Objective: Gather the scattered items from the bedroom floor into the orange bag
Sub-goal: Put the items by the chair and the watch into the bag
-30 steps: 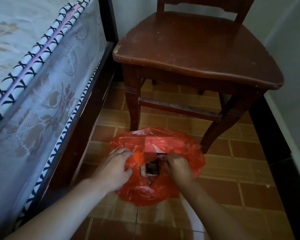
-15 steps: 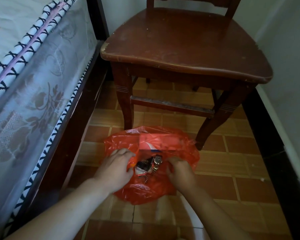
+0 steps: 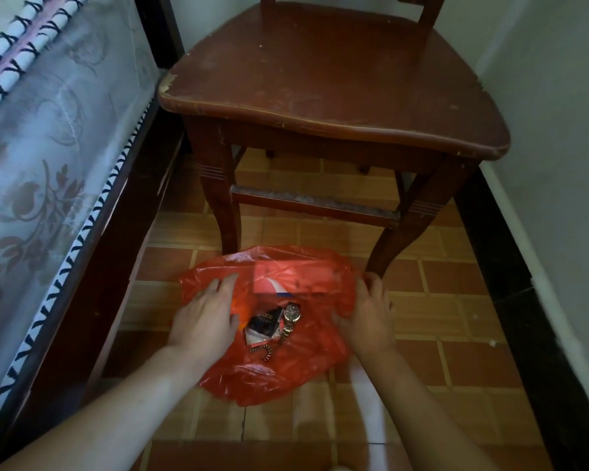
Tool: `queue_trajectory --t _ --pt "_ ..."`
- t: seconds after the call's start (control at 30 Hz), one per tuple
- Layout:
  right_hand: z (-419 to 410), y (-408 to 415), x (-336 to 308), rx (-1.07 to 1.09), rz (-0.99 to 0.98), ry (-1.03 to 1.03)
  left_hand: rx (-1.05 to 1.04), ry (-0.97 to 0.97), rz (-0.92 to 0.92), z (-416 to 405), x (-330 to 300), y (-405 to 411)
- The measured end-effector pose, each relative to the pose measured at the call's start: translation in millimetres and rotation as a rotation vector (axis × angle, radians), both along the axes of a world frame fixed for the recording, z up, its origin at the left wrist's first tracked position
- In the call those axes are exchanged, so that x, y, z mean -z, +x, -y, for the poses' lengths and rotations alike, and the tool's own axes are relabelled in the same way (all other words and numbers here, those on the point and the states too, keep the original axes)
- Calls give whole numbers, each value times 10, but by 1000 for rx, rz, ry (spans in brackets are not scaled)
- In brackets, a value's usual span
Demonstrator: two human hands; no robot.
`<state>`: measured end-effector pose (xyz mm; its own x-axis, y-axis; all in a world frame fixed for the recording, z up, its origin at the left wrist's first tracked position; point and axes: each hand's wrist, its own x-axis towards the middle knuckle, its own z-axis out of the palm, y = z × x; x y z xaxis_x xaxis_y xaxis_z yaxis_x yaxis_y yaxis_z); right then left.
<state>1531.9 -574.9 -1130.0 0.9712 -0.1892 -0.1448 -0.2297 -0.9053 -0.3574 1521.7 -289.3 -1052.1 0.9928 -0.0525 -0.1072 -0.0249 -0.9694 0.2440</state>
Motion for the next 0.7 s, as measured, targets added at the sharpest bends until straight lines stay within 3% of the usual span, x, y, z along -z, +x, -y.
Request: queue_trajectory --t 0.13,0.27,0.53,0.7 --pt "-13 -74 91 -68 -104 -17 42 1 15 38 -69 -6" --pt "6 -158 109 -81 -81 5 58 -8 -5 98 -138 -16" --pt "90 -301 -141 -15 220 125 26 -71 78 246 -333 -8" --pt "19 -473 -352 -97 352 121 55 -145 117 347 -449 -46"
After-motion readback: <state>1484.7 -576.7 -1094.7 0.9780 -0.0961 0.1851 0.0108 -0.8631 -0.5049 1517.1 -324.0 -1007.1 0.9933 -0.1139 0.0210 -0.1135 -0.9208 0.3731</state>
